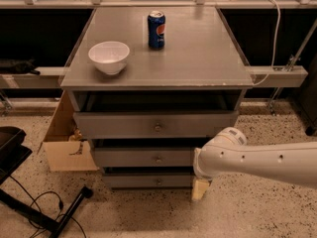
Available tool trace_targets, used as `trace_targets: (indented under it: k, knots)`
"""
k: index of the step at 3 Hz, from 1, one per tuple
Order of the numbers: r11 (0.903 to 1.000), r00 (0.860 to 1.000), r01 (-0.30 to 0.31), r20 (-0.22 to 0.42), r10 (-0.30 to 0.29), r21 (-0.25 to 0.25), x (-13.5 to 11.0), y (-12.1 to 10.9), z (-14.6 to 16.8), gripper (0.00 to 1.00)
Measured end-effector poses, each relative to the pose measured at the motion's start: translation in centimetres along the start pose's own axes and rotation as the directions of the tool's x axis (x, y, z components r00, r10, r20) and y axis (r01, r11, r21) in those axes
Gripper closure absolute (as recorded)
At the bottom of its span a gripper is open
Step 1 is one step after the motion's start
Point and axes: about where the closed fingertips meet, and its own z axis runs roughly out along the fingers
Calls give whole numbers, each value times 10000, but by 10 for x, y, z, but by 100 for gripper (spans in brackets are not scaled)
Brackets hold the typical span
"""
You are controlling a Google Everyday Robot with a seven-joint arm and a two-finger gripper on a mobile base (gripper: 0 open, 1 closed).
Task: Open middle drawer
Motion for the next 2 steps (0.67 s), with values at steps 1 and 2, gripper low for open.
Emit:
trace_targets:
  k: [1, 2]
  knots:
    - [9984, 9996, 280, 12, -281, 483, -4, -20, 19, 0]
    - [9975, 9995, 328, -9, -328, 629, -8, -37, 43, 0]
